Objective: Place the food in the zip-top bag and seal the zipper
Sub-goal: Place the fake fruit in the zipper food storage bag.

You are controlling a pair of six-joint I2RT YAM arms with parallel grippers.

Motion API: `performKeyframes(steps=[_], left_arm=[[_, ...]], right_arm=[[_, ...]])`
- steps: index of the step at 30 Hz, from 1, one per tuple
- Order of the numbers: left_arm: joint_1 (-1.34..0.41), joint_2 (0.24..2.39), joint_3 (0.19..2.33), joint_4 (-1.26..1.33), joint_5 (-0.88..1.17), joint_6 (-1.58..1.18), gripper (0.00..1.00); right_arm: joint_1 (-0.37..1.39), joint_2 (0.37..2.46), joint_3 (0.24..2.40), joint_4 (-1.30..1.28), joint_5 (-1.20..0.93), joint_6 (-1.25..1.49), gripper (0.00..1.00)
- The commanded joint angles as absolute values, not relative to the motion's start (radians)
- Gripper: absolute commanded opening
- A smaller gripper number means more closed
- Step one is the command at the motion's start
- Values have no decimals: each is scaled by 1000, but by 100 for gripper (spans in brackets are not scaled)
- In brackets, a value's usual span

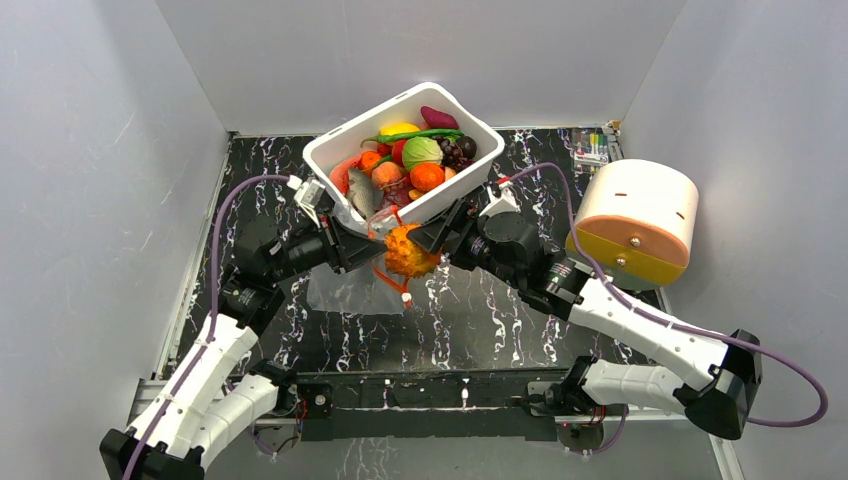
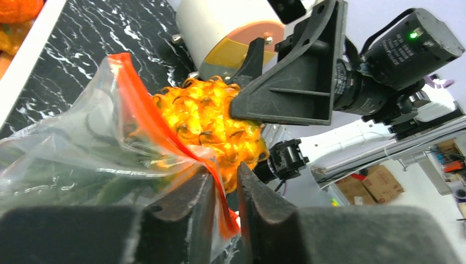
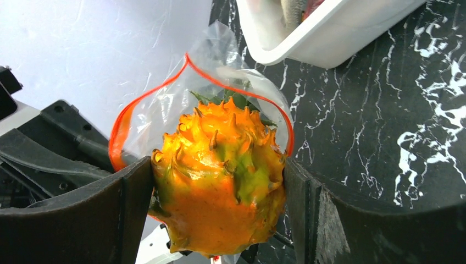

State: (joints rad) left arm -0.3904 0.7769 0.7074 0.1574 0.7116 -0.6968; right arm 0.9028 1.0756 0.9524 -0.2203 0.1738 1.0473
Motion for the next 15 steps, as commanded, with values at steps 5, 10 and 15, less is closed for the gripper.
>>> performKeyframes(steps=[5,10,15], left_arm=[[-396,811,861,-162,630,-447,32],[-396,838,890,-309,556,-355,39],[-396,880,943,-415,522,-297,47]], right_arm=[[905,996,874,31,64,932,36],[905,997,798,132,-23,895,35],[904,1065,807,128,-74,859,34]])
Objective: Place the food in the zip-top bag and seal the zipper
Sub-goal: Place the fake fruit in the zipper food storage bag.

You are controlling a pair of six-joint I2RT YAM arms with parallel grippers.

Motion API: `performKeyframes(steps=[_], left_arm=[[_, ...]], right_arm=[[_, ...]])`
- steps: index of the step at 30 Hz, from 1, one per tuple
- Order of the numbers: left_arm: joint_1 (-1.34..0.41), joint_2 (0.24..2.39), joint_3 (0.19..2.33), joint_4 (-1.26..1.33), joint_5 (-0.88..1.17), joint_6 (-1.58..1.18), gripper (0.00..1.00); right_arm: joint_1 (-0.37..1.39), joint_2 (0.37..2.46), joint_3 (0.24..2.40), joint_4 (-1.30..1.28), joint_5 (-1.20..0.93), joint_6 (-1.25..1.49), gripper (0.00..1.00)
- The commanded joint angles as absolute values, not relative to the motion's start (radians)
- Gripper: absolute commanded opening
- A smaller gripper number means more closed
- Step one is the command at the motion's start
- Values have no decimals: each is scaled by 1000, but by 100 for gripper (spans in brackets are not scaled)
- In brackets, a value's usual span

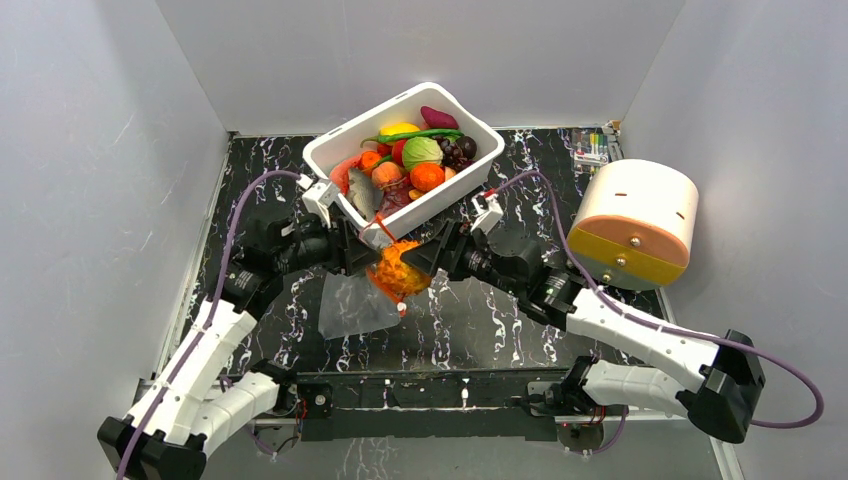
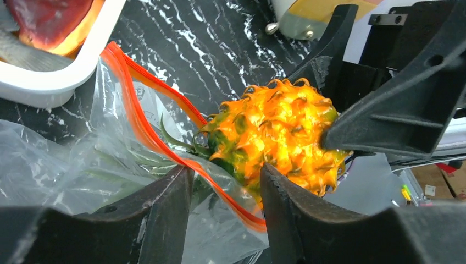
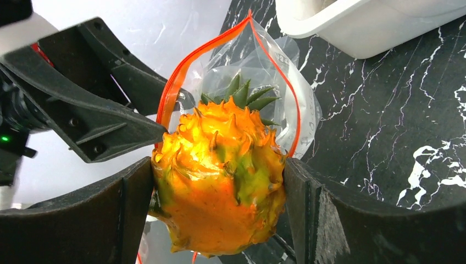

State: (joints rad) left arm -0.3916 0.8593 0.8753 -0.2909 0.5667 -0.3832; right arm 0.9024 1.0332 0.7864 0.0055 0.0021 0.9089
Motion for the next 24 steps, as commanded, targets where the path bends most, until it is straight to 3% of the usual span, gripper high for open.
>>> performKeyframes(steps=[1,9,24], left_arm=[[-396,885,952,-427,511,-288,48],[-397,962,1057,-590,330,-202,53],[-409,1149,1144,-713,285,-115,52]], right_arm=[[904,1087,813,130,-94,859,34],[912,1150,827,140,-178,792,32],[928,1179,837,137,-174,763,31]])
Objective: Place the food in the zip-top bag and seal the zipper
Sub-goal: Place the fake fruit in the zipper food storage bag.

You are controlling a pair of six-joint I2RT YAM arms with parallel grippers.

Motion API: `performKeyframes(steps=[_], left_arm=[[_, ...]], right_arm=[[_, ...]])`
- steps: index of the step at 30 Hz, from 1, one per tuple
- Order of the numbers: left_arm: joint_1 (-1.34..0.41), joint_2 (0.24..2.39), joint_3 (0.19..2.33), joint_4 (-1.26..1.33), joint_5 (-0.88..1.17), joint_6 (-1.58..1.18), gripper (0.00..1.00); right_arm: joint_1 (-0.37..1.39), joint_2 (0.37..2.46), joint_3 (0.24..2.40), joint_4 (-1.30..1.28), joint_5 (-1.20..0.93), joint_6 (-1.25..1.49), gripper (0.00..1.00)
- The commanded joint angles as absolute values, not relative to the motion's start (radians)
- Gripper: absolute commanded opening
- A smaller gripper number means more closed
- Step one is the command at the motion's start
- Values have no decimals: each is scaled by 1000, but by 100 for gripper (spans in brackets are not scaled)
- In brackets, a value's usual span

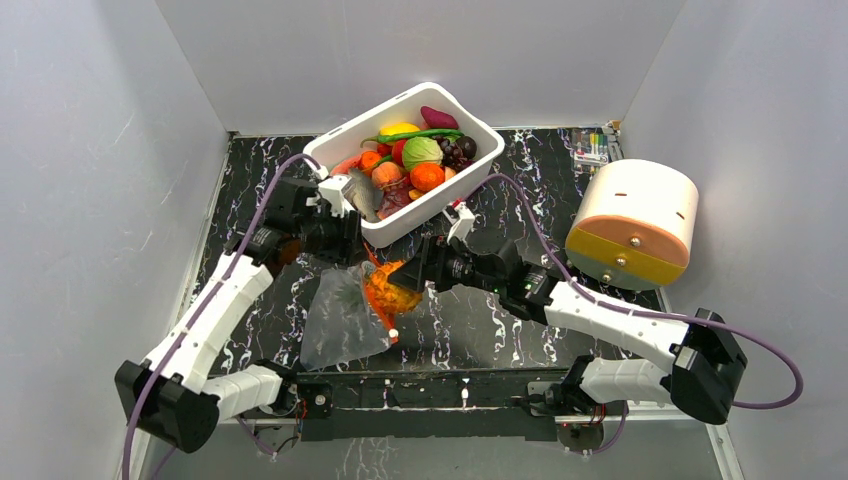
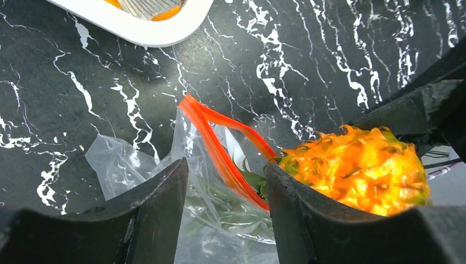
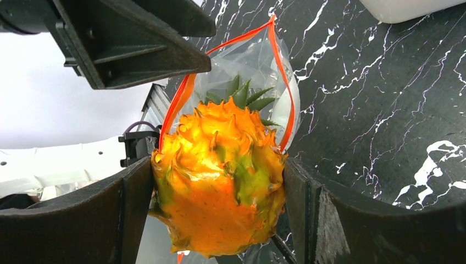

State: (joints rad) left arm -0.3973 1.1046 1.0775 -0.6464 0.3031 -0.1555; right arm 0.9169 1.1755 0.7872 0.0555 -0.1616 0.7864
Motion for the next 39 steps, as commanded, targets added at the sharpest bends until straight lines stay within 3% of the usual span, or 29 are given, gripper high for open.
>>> performKeyframes(steps=[1,11,16,17,29,39], left_arm=[[-414,1167,1154,-726,281,-111,52],[-486,1240,1168,-788,174,-78,45],[-523,1246,1175,-781,154,-92,3],[-526,1240,1179,-776,158,-100,0],[-538,1020,1121,-513,320,-428,0],[-538,912,1035,-338,358,-627,0]], right_arm=[[931,1181,840,134,-171,760,31],[949,1192,854,126,-154,739,30],[957,1195,852,133,-145,737,30],[960,1196,850,140,-143,738,30],[993,1153,789,261,153,1005,27],[1025,1218,794,261,329,1044,27]])
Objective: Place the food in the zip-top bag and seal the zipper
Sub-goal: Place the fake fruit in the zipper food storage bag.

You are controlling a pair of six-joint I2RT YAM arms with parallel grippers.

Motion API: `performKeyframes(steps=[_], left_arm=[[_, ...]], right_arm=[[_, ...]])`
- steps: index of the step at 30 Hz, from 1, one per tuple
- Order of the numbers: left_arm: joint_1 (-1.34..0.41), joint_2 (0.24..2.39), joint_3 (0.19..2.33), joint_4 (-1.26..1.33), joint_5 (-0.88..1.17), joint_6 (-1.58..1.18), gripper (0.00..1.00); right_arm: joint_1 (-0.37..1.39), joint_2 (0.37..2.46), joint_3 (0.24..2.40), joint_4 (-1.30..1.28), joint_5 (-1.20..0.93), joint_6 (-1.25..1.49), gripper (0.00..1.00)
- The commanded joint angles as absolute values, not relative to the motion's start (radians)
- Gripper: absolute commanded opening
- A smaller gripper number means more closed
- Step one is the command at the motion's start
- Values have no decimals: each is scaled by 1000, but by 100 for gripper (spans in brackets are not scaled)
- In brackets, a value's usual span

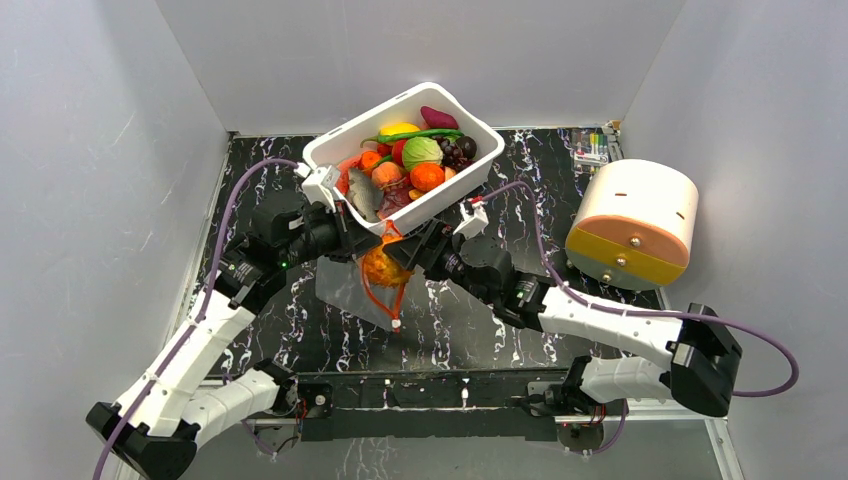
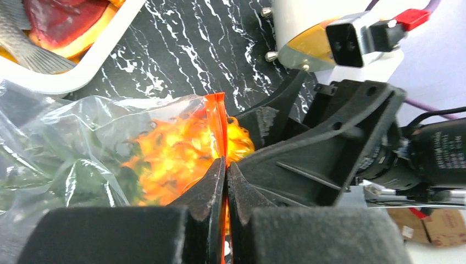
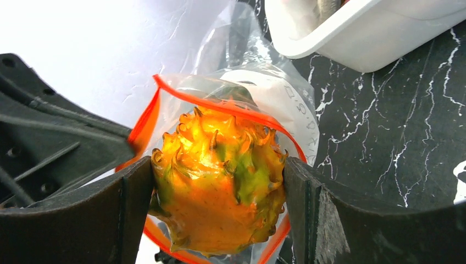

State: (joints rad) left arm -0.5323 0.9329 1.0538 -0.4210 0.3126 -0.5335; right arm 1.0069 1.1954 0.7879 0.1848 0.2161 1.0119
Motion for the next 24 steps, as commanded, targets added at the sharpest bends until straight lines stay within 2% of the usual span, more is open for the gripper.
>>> performKeyframes(steps=[1,5,12,19,24], left_arm=[[-538,912,1032,-332,359,-633,0],[-537,906,998,-285,367,-658,0],[-538,904,1002,-297,330,-646,0],[-538,881,1004,-318,294,-633,0],[-537,885,996,-304,318,-647,0]], right_arm=[[1029,1226,799,257,334,1043,27],[1060,1256,840,231,352,1042,30],[1073,1279,943,38,310,920,67],[1071,1131,999,-227,215,732,89],[1071,1046,1016,-366,186,703,92]])
